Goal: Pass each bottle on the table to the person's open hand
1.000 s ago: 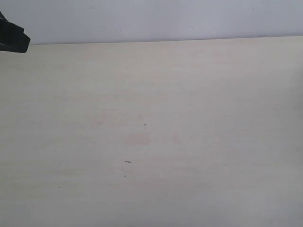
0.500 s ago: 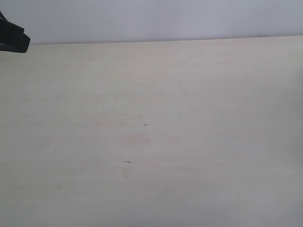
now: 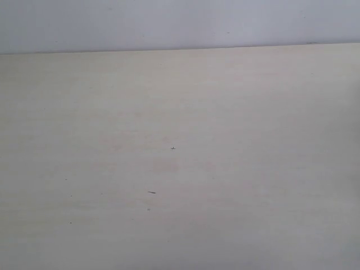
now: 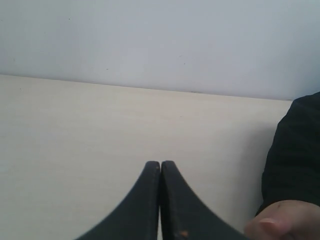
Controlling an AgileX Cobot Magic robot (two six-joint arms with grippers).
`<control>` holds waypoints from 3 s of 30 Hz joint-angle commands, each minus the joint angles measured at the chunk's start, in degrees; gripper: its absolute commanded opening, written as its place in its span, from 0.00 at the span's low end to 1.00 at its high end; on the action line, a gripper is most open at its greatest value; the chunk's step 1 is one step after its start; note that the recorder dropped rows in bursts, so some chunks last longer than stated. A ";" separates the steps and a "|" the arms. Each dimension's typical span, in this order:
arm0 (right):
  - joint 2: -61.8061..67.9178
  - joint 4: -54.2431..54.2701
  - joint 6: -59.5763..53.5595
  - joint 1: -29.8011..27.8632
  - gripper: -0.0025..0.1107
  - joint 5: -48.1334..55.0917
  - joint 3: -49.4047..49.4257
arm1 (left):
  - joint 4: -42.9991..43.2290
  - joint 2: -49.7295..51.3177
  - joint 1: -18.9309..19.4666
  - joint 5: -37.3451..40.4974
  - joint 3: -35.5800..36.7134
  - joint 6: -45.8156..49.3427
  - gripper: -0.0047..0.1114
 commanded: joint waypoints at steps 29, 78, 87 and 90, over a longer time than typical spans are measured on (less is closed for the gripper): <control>-0.38 0.04 -0.20 -0.14 0.03 -0.21 0.27 | -4.07 -47.88 21.35 -9.83 23.36 0.84 0.04; -0.38 0.04 -0.20 -0.14 0.03 -0.21 0.27 | -10.33 -48.08 21.70 -41.18 60.44 8.06 0.04; -0.38 0.04 -0.20 -0.14 0.03 -0.21 0.27 | -10.33 -49.37 21.70 -41.40 60.85 8.06 0.04; -0.38 0.04 -0.20 -0.14 0.03 -0.21 0.27 | -10.33 -50.58 21.70 -39.80 60.85 8.06 0.04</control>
